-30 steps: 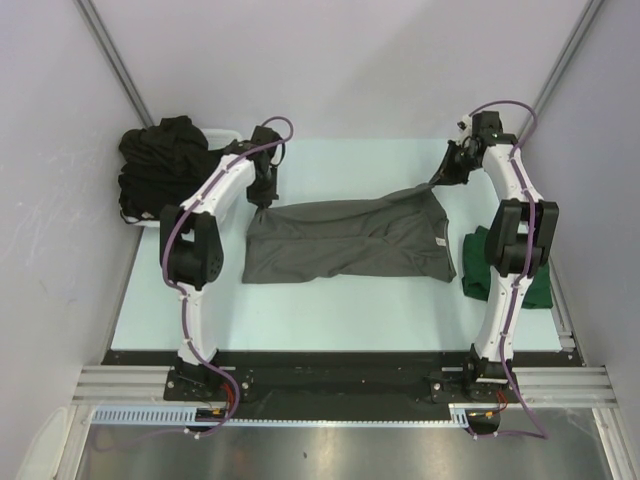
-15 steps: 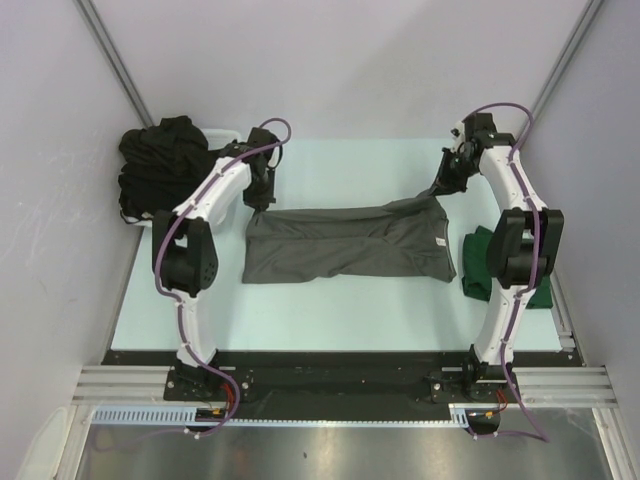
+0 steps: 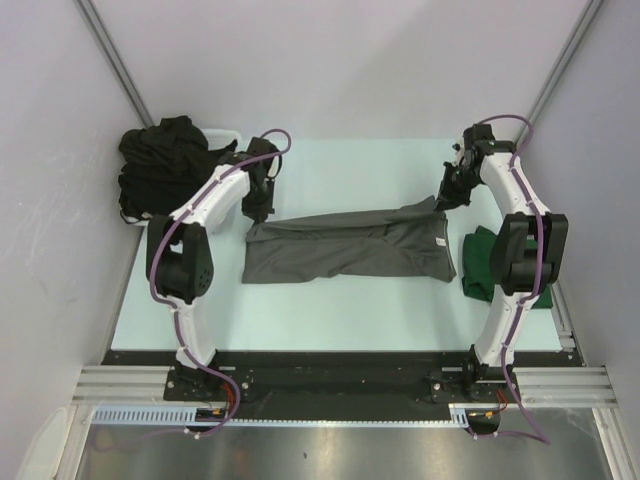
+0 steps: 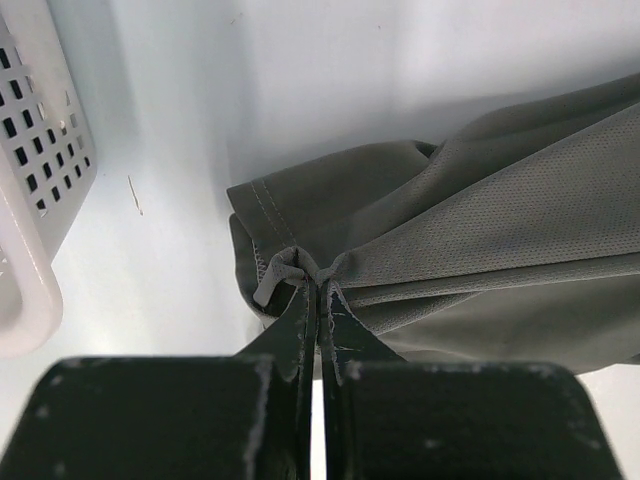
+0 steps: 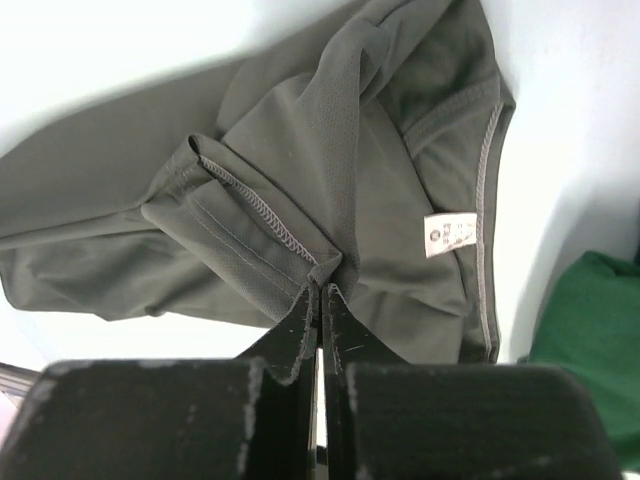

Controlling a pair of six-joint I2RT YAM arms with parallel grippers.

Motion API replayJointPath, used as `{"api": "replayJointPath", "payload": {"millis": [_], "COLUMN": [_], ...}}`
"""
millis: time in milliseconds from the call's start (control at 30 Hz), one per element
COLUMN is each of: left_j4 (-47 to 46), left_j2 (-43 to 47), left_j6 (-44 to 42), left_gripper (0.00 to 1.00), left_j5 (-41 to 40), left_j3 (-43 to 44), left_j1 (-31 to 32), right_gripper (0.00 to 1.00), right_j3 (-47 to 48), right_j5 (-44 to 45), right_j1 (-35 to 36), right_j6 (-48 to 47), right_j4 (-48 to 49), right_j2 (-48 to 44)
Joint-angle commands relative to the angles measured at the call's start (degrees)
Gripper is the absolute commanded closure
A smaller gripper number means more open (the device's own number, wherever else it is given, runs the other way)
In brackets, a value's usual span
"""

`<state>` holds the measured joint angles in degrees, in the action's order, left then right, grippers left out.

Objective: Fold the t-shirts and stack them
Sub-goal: Fold the other side of the tshirt into a rectangle

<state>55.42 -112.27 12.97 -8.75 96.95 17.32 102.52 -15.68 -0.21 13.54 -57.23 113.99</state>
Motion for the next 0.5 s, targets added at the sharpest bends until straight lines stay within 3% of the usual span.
{"api": "replayJointPath", "payload": {"millis": [0,467], "left_j4": [-0.66,-1.19], "left_j2": [4.34,6.97], "left_j6": [-0.84,-0.93], "left_gripper": [1.00,1.00], "left_j5": [0.49,0.93], "left_j3": [-0.09,-4.22], "left_j1": [0.52,1.57], "right_gripper": [1.00,1.00], "right_j3": [-1.71,-7.51], "right_j5": [0.65,1.44], "right_j1": [0.03,0.03], "right_j6": [0.61,0.52], "right_j4": [-2.35,-4.20], "right_j2": [-3.95,-7.21]}}
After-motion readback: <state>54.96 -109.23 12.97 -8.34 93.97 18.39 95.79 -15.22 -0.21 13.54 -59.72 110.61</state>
